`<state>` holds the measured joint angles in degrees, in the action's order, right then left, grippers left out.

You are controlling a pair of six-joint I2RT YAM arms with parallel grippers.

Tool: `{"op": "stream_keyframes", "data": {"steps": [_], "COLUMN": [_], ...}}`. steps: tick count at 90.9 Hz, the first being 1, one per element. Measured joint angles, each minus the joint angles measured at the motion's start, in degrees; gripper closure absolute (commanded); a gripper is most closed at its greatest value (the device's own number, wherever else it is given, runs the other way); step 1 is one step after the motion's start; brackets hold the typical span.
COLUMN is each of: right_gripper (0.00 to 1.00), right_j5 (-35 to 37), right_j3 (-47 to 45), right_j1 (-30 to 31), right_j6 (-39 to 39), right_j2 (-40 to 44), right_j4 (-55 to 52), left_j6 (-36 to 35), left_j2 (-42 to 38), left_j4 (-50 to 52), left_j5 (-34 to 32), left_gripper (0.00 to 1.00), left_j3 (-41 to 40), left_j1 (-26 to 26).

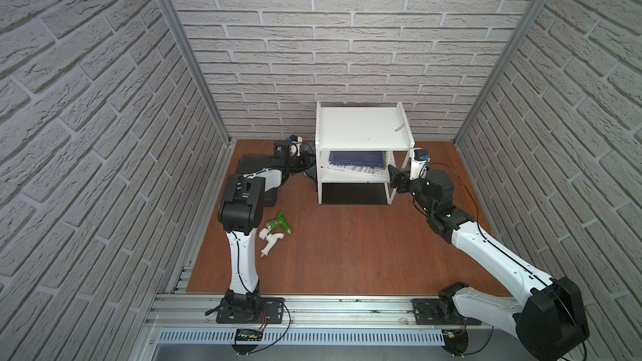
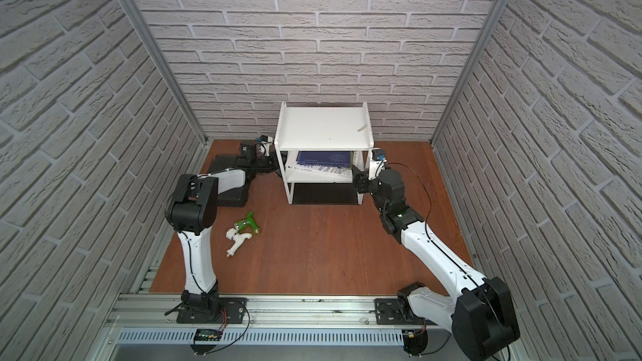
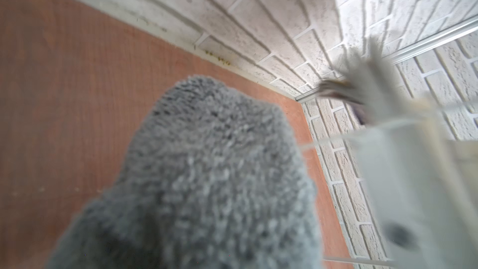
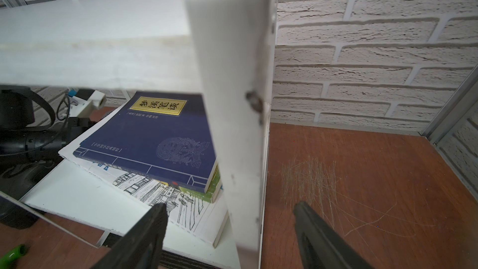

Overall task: Wipe the bookshelf clean with a cloth
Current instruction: Wipe the dust from the shelf.

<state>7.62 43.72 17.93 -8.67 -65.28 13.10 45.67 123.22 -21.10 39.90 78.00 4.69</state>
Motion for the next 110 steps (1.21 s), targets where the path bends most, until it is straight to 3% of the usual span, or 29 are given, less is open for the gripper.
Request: {"op": "stream_keyframes", "data": {"steps": [23, 46, 62, 77, 90, 110], "right_gripper": [0.19, 0.20, 0.19, 0.19, 0.19, 0.19], "right_j5": [-0.3, -1.2, -1.4, -1.4, -0.9, -1.1], "right_j3": [0.2, 1.1, 1.0, 0.9, 0.8, 0.8], "right_j1": [-0.2, -0.2, -0.2, -0.3, -0.4, -0.6], "right_j6": [0.2, 0.1, -0.6, -0.6, -0.5, -0.4], "right_j2": [0.0, -1.4, -1.8, -1.2, 0.3, 0.9], "right_j4": [0.2, 0.6, 1.1, 0.9, 0.6, 0.2], "left_j6": [2.2, 0.3, -2.8, -10.3, -16.1, -13.9], "left_j2": [2.8, 8.0, 2.6, -1.1, -0.7, 1.3], "left_j4": [1.0, 7.1, 3.8, 11.0, 24.2, 29.8], "left_j5": [4.9, 5.4, 8.8, 15.1, 13.0, 6.8], "left_gripper": [1.00, 1.00, 1.00, 1.00, 1.00, 1.00], "left_j3": [-4.9, 5.3, -6.0, -10.6, -3.3, 16.8], "left_j1": [2.8, 2.0, 1.7, 0.9, -1.1, -5.2]}}
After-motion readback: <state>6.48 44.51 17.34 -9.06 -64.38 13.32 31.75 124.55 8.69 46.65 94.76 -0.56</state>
